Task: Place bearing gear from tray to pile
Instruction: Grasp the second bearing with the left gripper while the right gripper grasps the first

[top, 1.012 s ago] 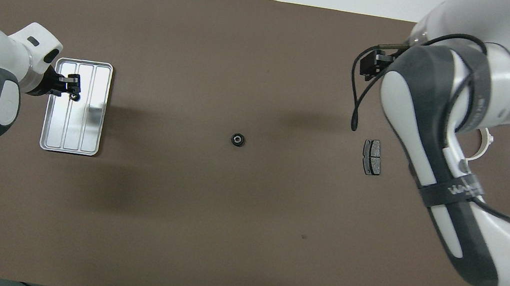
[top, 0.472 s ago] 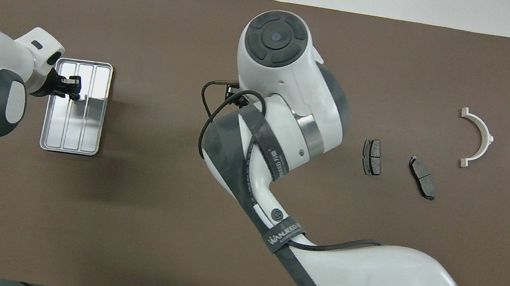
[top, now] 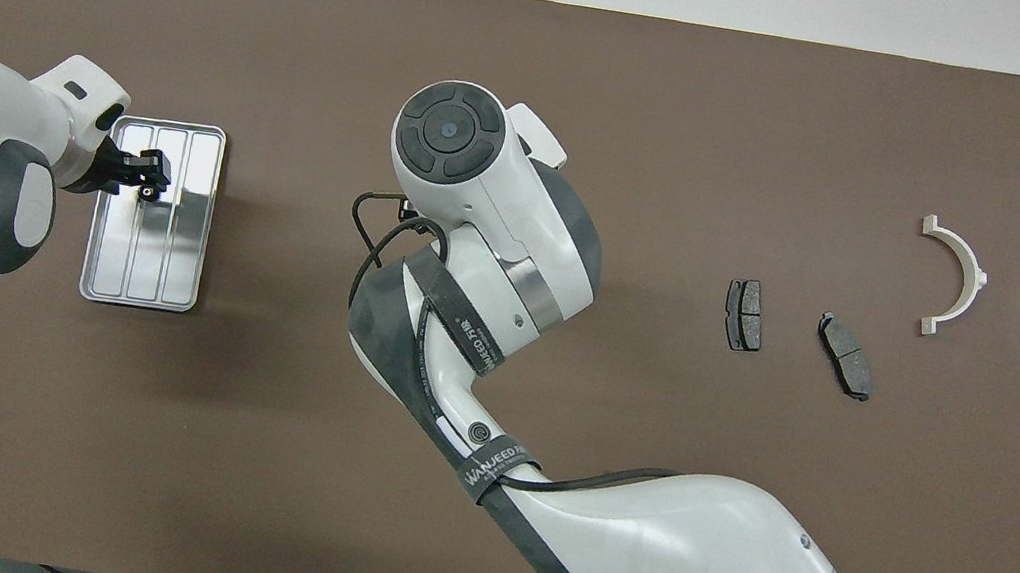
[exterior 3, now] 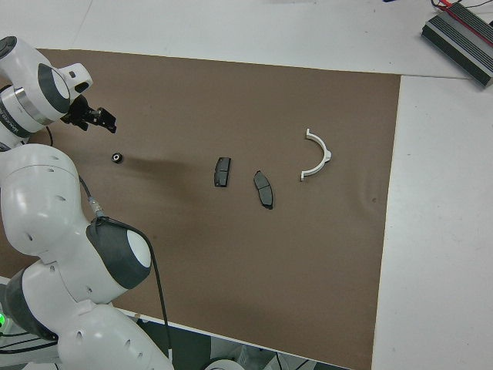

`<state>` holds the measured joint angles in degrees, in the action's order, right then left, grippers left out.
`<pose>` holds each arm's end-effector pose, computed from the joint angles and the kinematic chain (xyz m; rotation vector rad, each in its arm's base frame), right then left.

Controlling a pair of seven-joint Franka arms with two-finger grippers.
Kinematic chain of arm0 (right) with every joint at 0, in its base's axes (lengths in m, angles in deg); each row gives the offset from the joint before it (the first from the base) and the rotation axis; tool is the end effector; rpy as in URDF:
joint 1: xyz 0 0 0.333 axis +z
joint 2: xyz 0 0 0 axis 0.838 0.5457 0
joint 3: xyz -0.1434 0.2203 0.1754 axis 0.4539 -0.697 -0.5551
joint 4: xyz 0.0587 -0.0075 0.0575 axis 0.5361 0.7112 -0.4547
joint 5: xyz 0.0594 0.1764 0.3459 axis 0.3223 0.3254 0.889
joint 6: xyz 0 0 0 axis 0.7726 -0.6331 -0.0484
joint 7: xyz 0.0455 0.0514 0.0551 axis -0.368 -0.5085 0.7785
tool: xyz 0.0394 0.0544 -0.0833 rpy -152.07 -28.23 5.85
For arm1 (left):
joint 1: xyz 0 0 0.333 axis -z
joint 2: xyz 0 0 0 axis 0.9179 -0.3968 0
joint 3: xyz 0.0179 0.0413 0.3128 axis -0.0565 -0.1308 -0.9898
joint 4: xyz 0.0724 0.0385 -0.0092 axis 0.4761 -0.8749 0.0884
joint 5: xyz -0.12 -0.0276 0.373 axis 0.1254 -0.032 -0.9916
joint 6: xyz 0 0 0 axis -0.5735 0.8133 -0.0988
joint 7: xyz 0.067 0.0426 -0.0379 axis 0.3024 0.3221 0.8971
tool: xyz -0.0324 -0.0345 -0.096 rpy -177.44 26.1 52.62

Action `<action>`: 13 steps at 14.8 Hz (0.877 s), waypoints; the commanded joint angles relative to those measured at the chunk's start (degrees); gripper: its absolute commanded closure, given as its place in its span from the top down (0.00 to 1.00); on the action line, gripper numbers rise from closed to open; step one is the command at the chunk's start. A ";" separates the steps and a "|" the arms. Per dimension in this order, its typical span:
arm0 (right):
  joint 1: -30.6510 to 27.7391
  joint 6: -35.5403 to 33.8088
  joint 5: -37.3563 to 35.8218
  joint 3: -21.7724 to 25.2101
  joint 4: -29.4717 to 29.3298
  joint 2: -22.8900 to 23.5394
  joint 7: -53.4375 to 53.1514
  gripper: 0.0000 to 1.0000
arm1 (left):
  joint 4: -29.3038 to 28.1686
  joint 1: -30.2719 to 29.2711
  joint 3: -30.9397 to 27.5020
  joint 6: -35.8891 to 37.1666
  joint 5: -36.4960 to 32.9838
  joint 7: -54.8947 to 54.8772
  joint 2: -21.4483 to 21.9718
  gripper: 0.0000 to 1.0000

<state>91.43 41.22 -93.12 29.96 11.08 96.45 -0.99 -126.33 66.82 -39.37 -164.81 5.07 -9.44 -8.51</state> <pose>0.6026 0.4440 0.3882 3.1278 0.0099 0.0498 0.6070 0.0087 0.3195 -3.1106 -0.2284 -0.0896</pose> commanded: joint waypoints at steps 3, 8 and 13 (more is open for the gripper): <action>-0.39 4.13 -0.83 -0.25 0.91 0.79 -0.46 0.94 | -2.37 -0.81 0.58 -3.47 -0.55 -0.42 -0.09 0.52; -0.92 9.57 -0.65 -0.34 8.54 -0.78 -0.38 0.94 | -2.81 -0.81 0.58 -3.64 -0.55 -0.33 -0.09 0.50; -1.10 10.72 -0.21 -0.43 14.54 -3.25 -0.20 0.94 | -4.48 -0.81 0.58 -5.14 -0.55 -0.25 0.00 0.49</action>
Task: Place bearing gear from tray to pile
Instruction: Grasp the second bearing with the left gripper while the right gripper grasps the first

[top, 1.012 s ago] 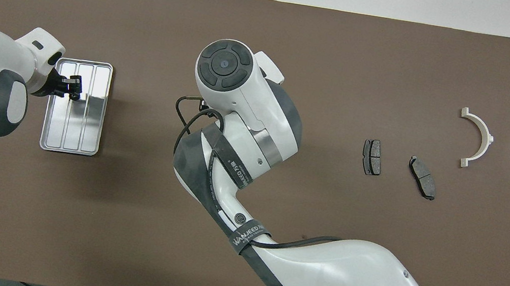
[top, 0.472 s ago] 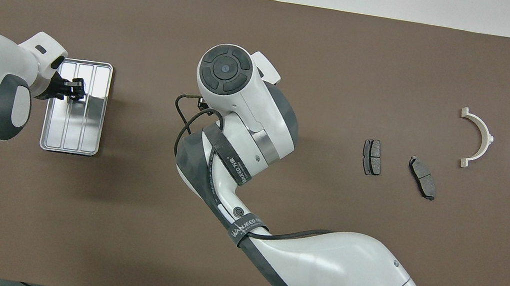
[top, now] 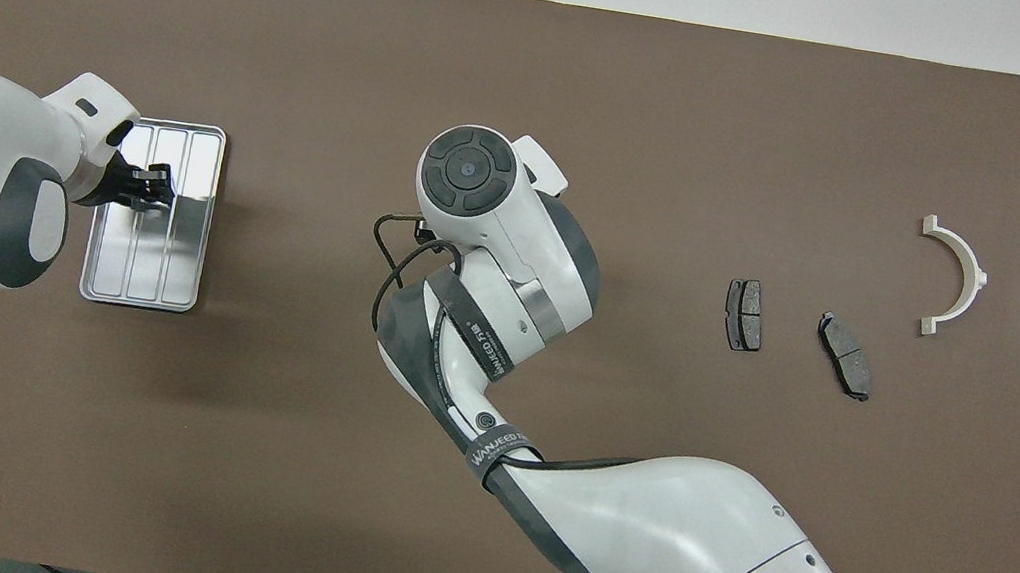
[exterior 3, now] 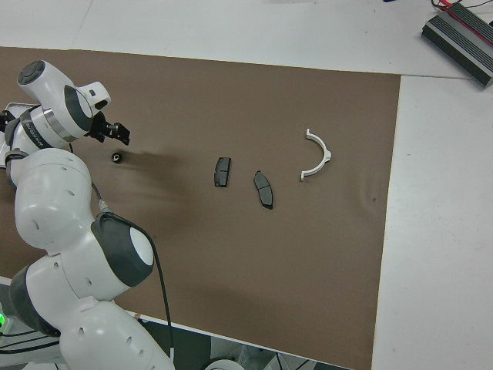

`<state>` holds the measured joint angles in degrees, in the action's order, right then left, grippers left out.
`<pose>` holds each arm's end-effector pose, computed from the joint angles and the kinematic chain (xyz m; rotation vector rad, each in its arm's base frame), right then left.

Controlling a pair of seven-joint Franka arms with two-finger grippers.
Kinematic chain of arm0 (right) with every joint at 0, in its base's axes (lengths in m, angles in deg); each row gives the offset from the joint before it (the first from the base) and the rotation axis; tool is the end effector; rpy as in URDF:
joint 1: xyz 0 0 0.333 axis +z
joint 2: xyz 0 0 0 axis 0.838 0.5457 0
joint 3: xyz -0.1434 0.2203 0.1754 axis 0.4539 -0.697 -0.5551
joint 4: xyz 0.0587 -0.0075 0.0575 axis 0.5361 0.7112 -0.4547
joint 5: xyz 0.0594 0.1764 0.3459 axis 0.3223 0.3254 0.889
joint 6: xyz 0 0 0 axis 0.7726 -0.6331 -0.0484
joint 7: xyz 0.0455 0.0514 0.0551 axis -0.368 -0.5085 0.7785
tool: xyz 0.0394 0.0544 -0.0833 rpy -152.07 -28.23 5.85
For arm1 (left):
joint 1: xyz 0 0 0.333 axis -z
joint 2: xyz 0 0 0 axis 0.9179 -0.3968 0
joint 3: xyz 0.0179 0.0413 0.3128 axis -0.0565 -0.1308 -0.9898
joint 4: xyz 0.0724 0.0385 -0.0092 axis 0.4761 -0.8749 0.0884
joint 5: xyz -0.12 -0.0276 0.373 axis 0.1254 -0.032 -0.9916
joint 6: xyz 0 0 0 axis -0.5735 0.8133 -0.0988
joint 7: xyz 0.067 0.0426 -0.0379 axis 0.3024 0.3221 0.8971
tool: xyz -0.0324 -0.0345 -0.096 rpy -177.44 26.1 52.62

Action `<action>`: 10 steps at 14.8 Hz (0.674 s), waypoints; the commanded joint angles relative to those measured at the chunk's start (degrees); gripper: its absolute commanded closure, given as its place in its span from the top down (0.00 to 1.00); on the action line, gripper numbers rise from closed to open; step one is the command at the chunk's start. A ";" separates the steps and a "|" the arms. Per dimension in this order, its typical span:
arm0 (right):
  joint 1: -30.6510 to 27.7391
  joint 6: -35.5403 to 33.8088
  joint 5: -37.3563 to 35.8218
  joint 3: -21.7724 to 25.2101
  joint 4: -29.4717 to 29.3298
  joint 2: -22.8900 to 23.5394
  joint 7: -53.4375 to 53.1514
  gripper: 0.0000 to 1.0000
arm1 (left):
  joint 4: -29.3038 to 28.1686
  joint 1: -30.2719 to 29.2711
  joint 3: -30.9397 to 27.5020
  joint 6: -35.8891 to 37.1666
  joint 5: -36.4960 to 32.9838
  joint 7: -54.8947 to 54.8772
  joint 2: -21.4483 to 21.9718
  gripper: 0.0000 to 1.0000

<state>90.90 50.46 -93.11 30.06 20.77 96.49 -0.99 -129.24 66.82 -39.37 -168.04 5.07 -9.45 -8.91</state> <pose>0.5961 0.4340 0.3215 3.1253 0.0100 0.0362 0.5973 0.0084 0.2987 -3.1117 -0.2264 -0.0874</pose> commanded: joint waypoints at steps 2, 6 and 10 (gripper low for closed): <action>-0.13 1.22 0.14 -0.53 5.73 -3.82 -0.11 0.94 | -1.74 -0.72 0.57 -1.91 -0.55 -0.24 0.40 0.39; 0.05 3.23 0.14 -0.61 8.18 -4.61 -0.11 0.94 | -0.69 -0.38 0.57 -1.03 0.07 0.11 0.31 0.00; 0.14 4.29 0.22 -0.61 9.95 -5.32 -0.11 0.94 | 5.63 3.57 0.83 7.73 2.44 8.16 1.36 0.00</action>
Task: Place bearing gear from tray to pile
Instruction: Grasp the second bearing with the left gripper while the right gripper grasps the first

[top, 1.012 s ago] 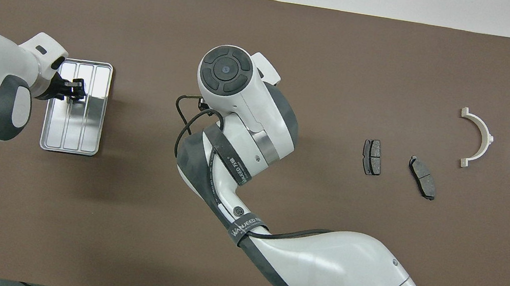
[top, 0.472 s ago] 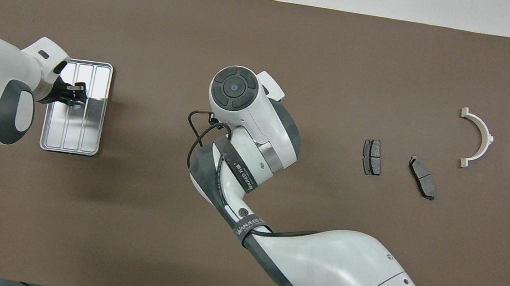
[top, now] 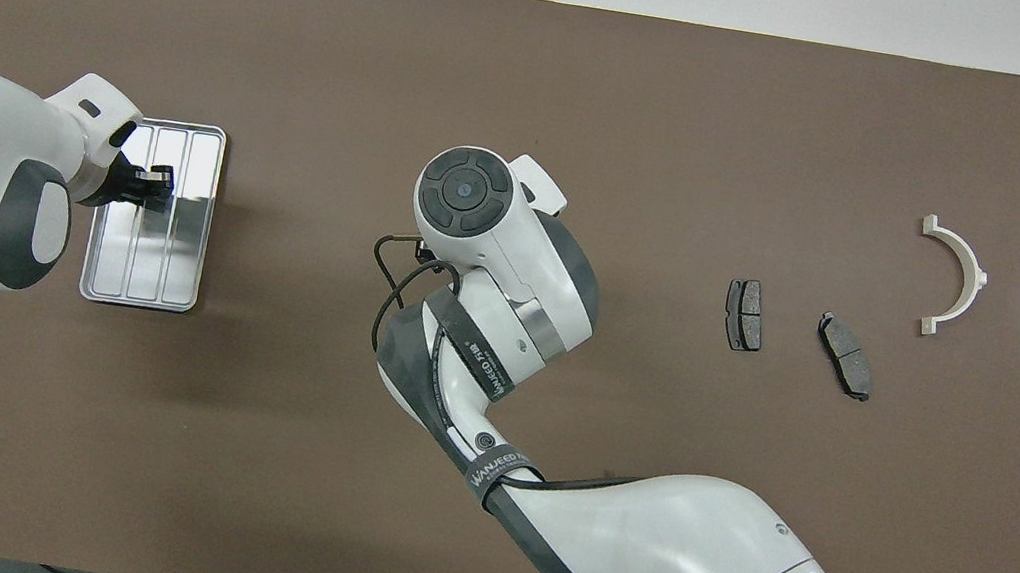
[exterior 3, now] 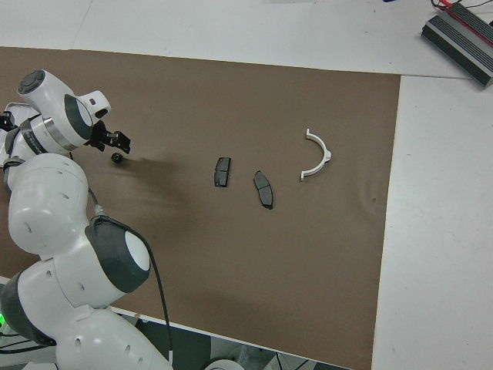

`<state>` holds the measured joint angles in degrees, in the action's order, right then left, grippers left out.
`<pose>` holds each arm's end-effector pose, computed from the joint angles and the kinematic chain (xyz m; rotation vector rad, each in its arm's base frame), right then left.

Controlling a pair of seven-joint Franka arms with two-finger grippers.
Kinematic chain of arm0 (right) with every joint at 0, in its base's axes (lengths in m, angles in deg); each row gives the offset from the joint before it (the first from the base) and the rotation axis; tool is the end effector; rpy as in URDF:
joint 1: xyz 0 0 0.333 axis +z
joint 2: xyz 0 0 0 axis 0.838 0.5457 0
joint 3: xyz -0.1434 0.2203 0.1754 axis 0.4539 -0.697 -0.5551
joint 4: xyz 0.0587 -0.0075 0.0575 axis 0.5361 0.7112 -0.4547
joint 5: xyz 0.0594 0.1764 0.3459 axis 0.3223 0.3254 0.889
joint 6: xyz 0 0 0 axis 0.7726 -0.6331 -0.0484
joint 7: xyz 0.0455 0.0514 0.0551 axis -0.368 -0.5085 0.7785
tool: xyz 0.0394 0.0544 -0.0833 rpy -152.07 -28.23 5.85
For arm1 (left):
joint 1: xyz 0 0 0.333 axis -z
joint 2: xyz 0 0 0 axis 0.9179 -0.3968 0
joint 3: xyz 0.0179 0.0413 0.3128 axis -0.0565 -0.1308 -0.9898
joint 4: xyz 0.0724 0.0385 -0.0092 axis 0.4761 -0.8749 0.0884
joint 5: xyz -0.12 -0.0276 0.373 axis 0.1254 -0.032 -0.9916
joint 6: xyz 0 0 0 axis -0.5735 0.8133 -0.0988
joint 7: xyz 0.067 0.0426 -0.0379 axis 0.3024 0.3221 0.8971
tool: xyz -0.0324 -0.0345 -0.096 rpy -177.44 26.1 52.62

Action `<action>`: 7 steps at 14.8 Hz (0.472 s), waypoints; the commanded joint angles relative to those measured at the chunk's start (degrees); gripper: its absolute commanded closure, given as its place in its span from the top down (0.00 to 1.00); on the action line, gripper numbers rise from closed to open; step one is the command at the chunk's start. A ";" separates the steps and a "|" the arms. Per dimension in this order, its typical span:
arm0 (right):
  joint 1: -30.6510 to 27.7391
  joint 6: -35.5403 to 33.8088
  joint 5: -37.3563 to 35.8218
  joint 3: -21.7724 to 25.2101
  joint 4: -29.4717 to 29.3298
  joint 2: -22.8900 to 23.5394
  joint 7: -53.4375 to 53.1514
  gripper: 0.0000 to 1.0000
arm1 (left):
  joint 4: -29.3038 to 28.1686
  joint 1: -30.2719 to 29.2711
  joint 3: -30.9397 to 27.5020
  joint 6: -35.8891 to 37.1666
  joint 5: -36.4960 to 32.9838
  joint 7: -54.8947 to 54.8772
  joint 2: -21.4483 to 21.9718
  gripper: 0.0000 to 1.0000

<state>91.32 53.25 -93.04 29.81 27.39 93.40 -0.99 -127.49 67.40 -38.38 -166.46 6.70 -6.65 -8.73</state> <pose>0.5754 0.4311 0.3112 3.1203 0.0343 0.0175 0.6039 -0.0080 0.3110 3.1193 0.2942 0.0943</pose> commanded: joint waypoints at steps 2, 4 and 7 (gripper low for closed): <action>-0.28 1.67 0.15 -0.37 3.51 -2.32 -0.11 0.94 | 7.48 6.15 -0.16 11.52 0.81 12.40 1.80 0.00; 0.24 2.02 0.15 -0.37 3.51 -2.14 -0.20 0.94 | 9.77 9.14 -0.24 15.04 0.81 18.47 2.42 0.00; 0.33 2.47 0.41 -0.37 3.69 -2.05 -0.20 0.94 | 12.59 10.47 0.11 19.61 0.81 21.13 2.68 0.00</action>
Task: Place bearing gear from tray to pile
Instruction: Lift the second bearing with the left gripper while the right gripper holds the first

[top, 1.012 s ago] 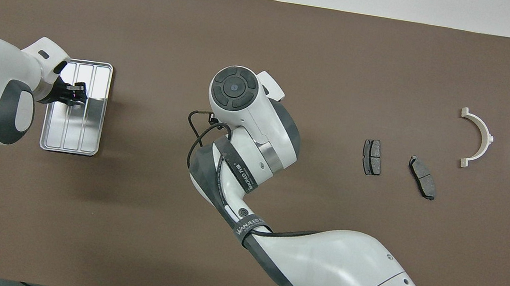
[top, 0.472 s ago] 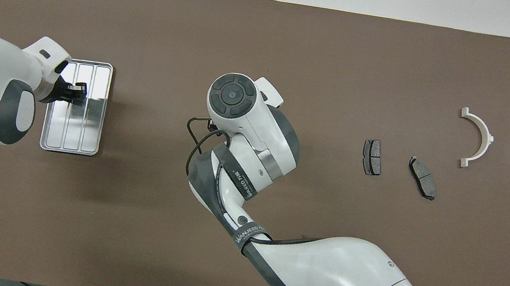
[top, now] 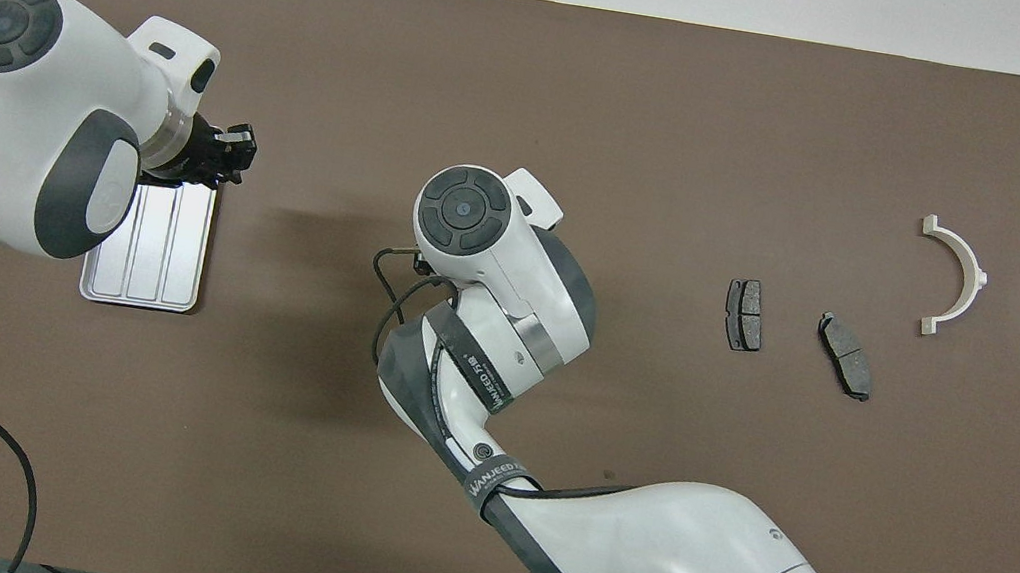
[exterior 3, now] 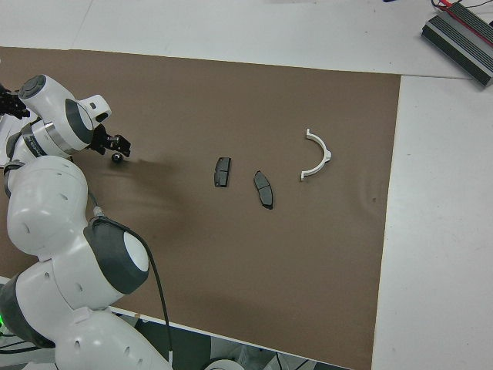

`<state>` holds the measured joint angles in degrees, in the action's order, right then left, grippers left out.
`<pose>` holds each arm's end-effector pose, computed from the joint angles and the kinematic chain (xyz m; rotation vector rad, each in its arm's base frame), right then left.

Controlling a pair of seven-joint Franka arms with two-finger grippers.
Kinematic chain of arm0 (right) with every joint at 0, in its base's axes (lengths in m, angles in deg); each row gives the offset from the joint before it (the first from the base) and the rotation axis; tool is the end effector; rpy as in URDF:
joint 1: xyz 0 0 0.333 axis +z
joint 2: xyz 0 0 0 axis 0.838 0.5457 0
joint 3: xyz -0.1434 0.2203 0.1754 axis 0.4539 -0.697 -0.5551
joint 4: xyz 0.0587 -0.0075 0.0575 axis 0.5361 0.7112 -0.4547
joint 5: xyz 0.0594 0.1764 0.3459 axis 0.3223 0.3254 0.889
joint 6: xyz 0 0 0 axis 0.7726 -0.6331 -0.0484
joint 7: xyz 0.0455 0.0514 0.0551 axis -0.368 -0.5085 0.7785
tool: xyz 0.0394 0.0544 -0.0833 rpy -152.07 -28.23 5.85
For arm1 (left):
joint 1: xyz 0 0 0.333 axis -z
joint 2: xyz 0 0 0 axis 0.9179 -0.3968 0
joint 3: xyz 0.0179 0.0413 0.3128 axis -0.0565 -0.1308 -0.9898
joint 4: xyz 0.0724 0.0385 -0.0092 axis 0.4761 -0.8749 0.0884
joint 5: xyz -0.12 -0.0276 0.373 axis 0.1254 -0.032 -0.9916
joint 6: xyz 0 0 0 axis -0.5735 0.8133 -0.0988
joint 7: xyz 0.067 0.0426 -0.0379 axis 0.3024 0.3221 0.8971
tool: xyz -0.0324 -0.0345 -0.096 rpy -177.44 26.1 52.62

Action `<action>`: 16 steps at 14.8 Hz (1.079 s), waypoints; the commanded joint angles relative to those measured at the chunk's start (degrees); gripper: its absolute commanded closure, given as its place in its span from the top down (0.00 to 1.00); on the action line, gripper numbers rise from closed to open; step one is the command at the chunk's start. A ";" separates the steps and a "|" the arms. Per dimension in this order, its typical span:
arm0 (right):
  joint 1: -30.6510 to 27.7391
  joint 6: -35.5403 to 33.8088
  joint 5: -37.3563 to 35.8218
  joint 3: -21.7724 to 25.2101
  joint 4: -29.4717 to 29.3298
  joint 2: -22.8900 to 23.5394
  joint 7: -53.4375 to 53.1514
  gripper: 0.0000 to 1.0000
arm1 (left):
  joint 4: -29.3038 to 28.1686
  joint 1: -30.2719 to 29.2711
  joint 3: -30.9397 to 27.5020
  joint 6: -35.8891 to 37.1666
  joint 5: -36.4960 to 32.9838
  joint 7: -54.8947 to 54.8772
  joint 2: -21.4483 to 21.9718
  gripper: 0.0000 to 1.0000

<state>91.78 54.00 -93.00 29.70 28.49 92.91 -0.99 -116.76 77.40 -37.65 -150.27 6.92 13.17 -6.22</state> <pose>0.5688 0.4353 0.3096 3.1230 0.0502 0.0191 0.6103 -0.1238 0.3964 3.0839 0.5434 0.0091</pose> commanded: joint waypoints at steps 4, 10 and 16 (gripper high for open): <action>0.21 3.03 0.46 -0.25 2.93 -1.56 -0.20 0.94 | 2.48 -0.49 -0.88 3.43 0.59 0.87 0.53 0.00; -0.05 4.96 0.46 -0.34 4.69 -1.74 0.15 0.94 | 2.48 -0.93 -0.97 2.73 0.77 0.78 0.53 0.00; 0.30 6.28 0.46 -0.25 5.22 -1.21 -0.11 0.92 | 2.39 -0.84 -0.97 2.55 0.86 0.95 0.53 0.00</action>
<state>92.12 58.80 -92.94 29.63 31.73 92.86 -0.99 -114.63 76.69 -38.71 -147.99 6.95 14.10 -6.04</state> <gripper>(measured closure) 0.097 0.767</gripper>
